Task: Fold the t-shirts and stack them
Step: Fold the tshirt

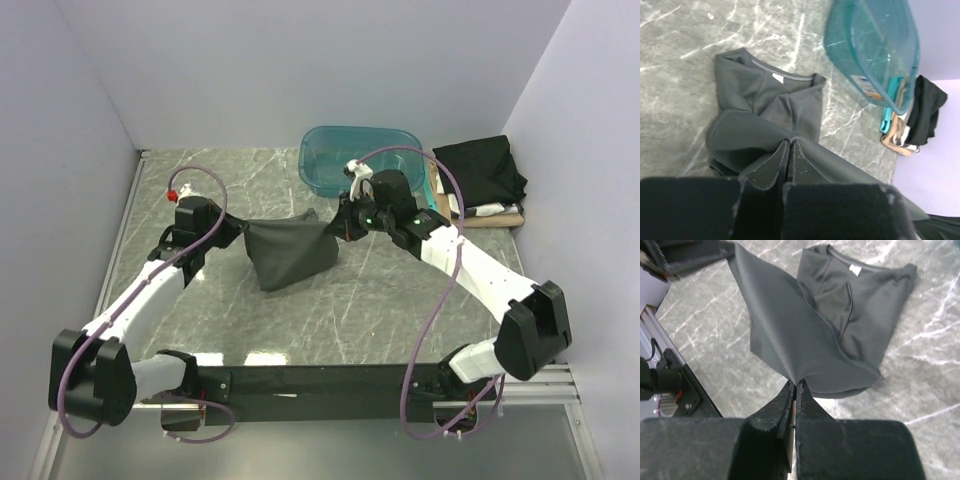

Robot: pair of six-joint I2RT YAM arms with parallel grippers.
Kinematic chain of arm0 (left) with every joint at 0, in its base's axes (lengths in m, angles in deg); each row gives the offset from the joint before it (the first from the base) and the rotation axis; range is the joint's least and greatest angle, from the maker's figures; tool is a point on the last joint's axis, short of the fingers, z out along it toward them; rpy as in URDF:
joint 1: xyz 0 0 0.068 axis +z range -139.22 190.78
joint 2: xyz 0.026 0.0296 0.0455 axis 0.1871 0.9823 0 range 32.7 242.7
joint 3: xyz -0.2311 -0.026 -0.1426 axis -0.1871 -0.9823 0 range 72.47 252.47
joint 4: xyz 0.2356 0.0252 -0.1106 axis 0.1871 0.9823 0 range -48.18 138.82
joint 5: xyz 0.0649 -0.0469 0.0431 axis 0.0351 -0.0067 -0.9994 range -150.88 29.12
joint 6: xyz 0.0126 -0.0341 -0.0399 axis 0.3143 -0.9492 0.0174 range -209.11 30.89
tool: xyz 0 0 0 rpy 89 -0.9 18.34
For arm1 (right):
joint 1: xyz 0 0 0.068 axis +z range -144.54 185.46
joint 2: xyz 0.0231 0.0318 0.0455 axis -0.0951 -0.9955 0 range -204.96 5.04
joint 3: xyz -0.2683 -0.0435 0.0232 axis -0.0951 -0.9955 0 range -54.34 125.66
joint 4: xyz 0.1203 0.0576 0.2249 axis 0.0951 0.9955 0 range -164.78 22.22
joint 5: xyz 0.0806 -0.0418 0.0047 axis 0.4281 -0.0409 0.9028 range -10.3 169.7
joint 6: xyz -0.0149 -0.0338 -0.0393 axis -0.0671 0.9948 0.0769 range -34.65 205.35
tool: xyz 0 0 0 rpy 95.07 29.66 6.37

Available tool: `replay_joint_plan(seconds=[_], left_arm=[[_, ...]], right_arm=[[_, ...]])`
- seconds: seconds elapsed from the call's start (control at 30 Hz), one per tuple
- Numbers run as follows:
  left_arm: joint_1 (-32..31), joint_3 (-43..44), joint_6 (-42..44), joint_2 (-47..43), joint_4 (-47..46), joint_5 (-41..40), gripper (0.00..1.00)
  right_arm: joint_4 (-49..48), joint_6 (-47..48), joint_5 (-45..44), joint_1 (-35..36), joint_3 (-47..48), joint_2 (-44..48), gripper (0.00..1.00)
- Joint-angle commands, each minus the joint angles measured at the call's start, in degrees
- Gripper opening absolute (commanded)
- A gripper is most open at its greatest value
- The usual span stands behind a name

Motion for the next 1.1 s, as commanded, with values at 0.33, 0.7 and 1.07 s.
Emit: replay_joint_plan(seconds=[0.33,0.7,1.07], left_arm=[[7.1,6.0,2.9,11.8,-10.0,5.4,0.01],[10.2,14.5,2.9,26.8,-13.1,11.4,0.01],[11.5,24.6,4.3,39.1,-6.8,7.9,0.01]], right_arm=[[-0.3,0.8,-2.9,-2.2,16.9,-14.6,0.00],[-1.5,-1.6,-0.9,-5.1,25.5,-26.2,0.00],[0.2,0.0,-3.6,-6.4,40.0,-41.9,0.02]])
